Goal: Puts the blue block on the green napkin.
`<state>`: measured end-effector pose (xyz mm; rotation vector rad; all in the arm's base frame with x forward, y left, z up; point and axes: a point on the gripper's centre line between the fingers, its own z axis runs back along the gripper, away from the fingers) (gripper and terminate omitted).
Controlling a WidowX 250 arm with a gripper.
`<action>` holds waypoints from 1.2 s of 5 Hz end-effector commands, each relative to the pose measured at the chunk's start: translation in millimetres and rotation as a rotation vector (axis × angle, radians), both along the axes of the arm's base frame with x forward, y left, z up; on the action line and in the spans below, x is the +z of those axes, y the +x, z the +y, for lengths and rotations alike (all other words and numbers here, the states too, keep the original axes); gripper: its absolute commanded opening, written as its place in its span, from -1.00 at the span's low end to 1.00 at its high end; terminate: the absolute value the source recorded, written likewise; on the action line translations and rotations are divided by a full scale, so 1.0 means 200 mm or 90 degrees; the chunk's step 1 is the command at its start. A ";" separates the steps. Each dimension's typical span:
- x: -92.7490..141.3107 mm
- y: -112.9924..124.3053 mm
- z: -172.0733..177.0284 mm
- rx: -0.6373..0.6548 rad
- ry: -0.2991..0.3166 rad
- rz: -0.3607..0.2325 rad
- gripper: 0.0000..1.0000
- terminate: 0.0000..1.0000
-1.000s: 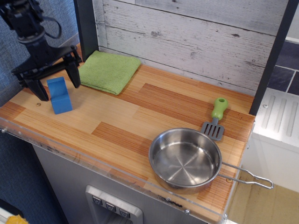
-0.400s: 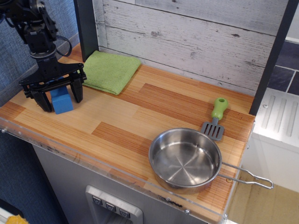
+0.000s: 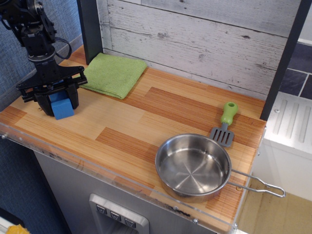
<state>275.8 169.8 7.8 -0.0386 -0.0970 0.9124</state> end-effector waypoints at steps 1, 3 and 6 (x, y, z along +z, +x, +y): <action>0.15 0.01 0.02 0.002 0.009 -0.030 -1.00 -1.00; 0.33 0.07 -0.02 0.020 0.007 -0.077 -1.00 -1.00; 0.44 0.38 -0.09 0.023 -0.015 -0.132 -1.00 -1.00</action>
